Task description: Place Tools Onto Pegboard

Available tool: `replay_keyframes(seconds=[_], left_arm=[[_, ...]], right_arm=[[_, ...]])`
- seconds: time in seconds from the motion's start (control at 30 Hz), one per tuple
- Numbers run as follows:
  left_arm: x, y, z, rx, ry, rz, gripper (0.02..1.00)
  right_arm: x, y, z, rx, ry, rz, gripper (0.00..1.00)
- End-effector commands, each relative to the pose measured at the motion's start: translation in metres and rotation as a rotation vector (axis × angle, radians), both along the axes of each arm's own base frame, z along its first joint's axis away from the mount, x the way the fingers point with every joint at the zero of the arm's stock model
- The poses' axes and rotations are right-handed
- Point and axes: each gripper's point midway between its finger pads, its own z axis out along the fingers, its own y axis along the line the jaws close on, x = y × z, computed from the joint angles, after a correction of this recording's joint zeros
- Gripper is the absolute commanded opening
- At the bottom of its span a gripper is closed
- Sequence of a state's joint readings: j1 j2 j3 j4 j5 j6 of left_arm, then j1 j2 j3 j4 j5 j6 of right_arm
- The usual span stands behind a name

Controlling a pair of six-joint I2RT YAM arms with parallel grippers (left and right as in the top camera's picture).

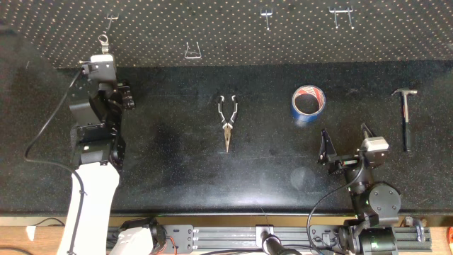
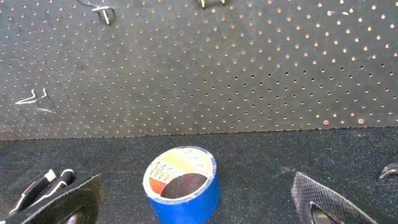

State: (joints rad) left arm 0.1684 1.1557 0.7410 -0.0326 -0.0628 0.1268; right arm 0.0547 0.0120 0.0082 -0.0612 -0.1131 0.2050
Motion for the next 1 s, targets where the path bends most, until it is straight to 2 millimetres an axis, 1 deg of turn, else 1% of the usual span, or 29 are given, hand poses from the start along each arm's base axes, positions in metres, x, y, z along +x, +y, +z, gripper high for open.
replay_keyframes(seconds=[0.03,0.27,0.4,0.43,0.47,0.5,0.53,0.57,0.6,0.63,0.67,0.7,0.73,0.77,0.8,0.83,0.87,0.9,0.93,0.97,1.0], left_arm=[[0.011,0.003,0.019,-0.009,-0.057,0.015,0.027],[0.022,0.005,0.006,-0.007,-0.041,0.014,0.029],[0.041,0.009,-0.006,-0.004,-0.061,0.013,0.038],[0.047,0.009,-0.012,-0.004,-0.062,0.014,0.102],[0.05,0.01,-0.015,-0.004,-0.062,0.014,0.198],[0.051,0.01,-0.017,-0.004,-0.061,0.013,0.426],[0.051,0.01,-0.017,-0.004,-0.061,0.014,0.86],[0.051,0.01,-0.017,-0.004,-0.06,0.014,0.996],[0.049,0.011,-0.015,-0.001,-0.059,0.021,0.996],[0.036,0.008,-0.004,-0.004,-0.05,0.018,0.998],[0.028,0.003,0.003,-0.007,-0.048,0.005,0.996],[0.016,-0.005,0.011,-0.009,-0.041,-0.01,0.996],[0.004,-0.011,0.014,-0.012,-0.018,-0.02,0.996],[-0.002,-0.012,0.014,-0.013,-0.007,-0.02,0.996],[-0.004,-0.013,0.019,-0.013,-0.019,-0.022,0.996],[-0.004,-0.025,0.014,-0.066,-0.006,-0.071,0.996],[-0.009,-0.064,0.003,-0.293,0.035,-0.175,0.996],[-0.02,-0.093,-0.018,-0.403,0.135,-0.18,0.998],[-0.048,-0.12,-0.05,-0.479,0.299,-0.064,0.998],[-0.07,-0.14,-0.066,-0.499,0.393,-0.025,0.998],[-0.096,-0.164,-0.085,-0.51,0.506,0.01,0.998]], right_arm=[[0.0,0.002,-0.001,0.011,0.002,0.006,0.989],[0.0,0.002,-0.001,0.011,0.002,0.006,0.989],[0.0,0.002,-0.001,0.011,0.001,0.006,0.989],[0.0,0.002,-0.001,0.011,0.002,0.006,0.989],[0.0,0.002,-0.001,0.011,0.002,0.006,0.989],[0.0,0.002,-0.001,0.011,0.001,0.006,0.989],[0.0,0.002,-0.001,0.011,0.002,0.006,0.989],[0.0,0.002,-0.001,0.011,0.002,0.006,0.989],[0.0,0.002,-0.001,0.011,0.002,0.006,0.989],[0.0,0.002,-0.001,0.011,0.001,0.006,0.989],[0.0,0.002,-0.001,0.011,0.002,0.006,0.989],[0.0,0.002,-0.001,0.011,0.002,0.006,0.989],[0.0,0.002,-0.001,0.011,0.001,0.006,0.989],[0.0,0.002,-0.001,0.011,0.001,0.006,0.989],[0.0,0.002,-0.001,0.011,0.002,0.006,0.989],[0.0,0.002,-0.001,0.011,0.002,0.006,0.989],[0.0,0.002,-0.001,0.011,0.002,0.006,0.989],[0.0,0.002,-0.001,0.011,0.002,0.006,0.989],[0.0,0.002,-0.001,0.011,0.002,0.006,0.989],[0.0,0.002,-0.001,0.011,0.002,0.006,0.989],[0.0,0.002,-0.001,0.011,0.002,0.006,0.989]])
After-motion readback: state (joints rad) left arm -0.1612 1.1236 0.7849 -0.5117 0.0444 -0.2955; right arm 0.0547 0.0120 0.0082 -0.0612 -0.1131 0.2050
